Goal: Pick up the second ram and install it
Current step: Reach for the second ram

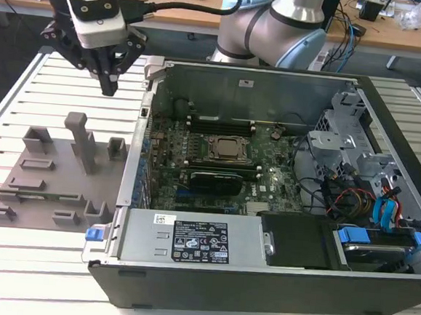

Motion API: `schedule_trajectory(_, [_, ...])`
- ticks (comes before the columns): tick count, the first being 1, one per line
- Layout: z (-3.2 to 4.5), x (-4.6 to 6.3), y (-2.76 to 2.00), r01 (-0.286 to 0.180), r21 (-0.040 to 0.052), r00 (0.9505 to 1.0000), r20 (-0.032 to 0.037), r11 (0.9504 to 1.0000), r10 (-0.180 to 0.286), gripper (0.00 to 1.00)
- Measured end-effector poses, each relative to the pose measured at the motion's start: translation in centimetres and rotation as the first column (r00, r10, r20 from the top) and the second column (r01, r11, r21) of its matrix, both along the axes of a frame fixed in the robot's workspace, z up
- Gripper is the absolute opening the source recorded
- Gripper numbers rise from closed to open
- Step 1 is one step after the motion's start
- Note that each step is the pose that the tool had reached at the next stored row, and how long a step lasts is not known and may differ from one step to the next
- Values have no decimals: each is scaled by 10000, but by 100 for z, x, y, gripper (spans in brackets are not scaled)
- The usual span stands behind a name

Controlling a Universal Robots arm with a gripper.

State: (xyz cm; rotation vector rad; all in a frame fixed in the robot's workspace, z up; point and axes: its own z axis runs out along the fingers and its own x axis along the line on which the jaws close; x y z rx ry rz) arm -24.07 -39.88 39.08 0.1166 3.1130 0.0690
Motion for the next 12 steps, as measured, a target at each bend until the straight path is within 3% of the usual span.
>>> schedule_trajectory(6, [-8,-283,0,-1,-1,10000,-1,10000,1,10])
schedule_trajectory(12, [-16,-460,0,-1,0,10000,-1,10000,1,10])
